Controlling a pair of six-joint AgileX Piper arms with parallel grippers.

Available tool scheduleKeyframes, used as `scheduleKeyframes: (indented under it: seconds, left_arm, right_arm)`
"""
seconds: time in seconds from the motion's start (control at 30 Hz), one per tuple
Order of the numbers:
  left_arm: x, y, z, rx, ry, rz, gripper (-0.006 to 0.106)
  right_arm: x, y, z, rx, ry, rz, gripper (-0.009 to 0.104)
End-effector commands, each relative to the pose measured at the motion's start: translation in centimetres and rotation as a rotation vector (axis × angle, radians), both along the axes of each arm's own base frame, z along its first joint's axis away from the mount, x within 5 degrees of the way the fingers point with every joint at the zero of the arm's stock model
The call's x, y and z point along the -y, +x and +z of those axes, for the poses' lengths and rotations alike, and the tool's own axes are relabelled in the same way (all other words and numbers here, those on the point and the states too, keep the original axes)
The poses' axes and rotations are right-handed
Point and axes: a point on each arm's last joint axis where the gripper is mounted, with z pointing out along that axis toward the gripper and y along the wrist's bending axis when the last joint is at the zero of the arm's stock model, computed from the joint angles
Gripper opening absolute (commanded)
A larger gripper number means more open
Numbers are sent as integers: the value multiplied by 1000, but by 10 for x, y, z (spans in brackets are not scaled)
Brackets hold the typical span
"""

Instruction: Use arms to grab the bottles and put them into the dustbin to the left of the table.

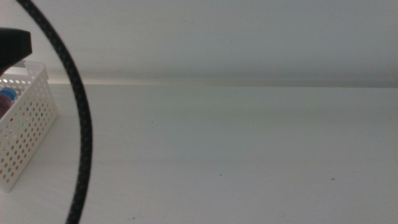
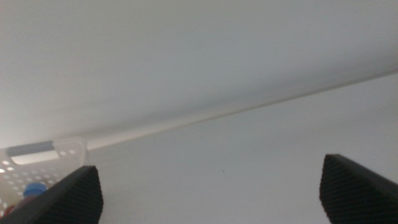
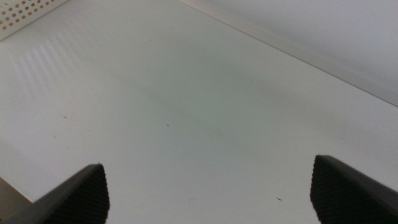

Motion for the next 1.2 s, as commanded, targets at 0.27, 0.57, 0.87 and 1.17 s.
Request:
scheduleKeyframes:
  seconds: [0.27,0.57,0.87,1.17]
  left_arm:
    - [0,4,3,158,-117,66,94]
    - [-1,5,9,223,-129,75,94]
    - [-2,2,7,242,-133,80,94]
    - [-23,-30,-79,336,-95,263,94]
  right_arm:
    - [4,-3,-2,-27,-34,-3,85]
    - [4,-3,-2,-27,-34,-3,85]
    - [5,3,-37,227,26,1,85]
    - [12,-14,-136,458,198,40,85]
